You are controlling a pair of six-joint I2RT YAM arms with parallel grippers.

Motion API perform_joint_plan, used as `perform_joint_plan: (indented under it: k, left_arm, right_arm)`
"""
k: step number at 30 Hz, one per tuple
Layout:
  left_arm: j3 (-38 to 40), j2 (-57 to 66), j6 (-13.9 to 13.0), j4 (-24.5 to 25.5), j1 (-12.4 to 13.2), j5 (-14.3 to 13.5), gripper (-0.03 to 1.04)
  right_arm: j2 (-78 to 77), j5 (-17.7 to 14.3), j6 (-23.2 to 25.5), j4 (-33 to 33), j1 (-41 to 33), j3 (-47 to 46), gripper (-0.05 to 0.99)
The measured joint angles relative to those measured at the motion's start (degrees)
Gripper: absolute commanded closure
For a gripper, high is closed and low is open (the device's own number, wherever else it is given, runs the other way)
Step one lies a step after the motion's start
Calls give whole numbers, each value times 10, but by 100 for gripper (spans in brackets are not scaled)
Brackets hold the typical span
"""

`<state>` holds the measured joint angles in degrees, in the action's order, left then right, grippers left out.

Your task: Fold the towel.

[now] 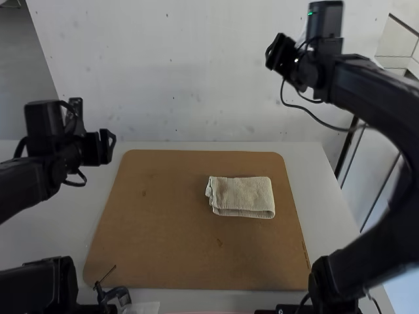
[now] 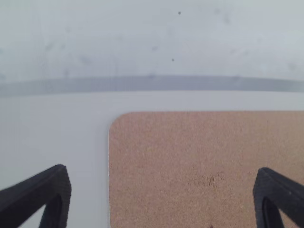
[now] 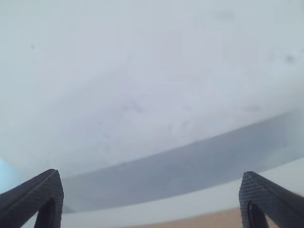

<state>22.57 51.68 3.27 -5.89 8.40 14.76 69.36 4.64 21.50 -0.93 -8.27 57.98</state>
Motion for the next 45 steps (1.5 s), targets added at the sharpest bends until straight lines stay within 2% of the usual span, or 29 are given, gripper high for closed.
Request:
perform_joint_plan:
  k: [3,7,11,13,18,21,28,31,37,40,45]
  left_arm:
    - [-3,-42,0,-6,0,-9,17]
    - [-40,-91,0,-6,-4,-28,17]
    - [-76,-134,-1,-3,-22,-43,17]
    - [-86,-151,-5,-3,-29,-48,17]
    - [-101,-173,-12,-5,-39,-54,17]
    - [-119,-200,-14,-37,-47,-56,17]
    - [-135,-224,-17,-72,-66,-58,17]
    - [-165,-253,-26,-99,-78,-58,17]
    - [-190,-301,-49,-107,-96,-58,17]
    - [-208,-347,-57,-109,-95,-52,13]
    - [-210,-359,-56,-113,-59,-18,10]
  right_arm:
    - [-82,-15,-25,6,21,-50,2]
    - [-189,-31,-53,30,80,-143,-2]
    - [-311,-37,-82,49,96,-247,-2]
    - [-389,-38,-110,88,103,-319,-2]
    - [-473,-39,-156,121,128,-450,-2]
    - [-504,-36,-171,160,129,-517,-3]
    - [-508,-32,-201,223,123,-565,-3]
    - [-512,-30,-212,222,123,-572,-3]
    - [-539,-21,-220,223,128,-572,-3]
    - [-539,-19,-220,222,135,-572,-3]
    - [-545,3,-218,208,148,-572,-3]
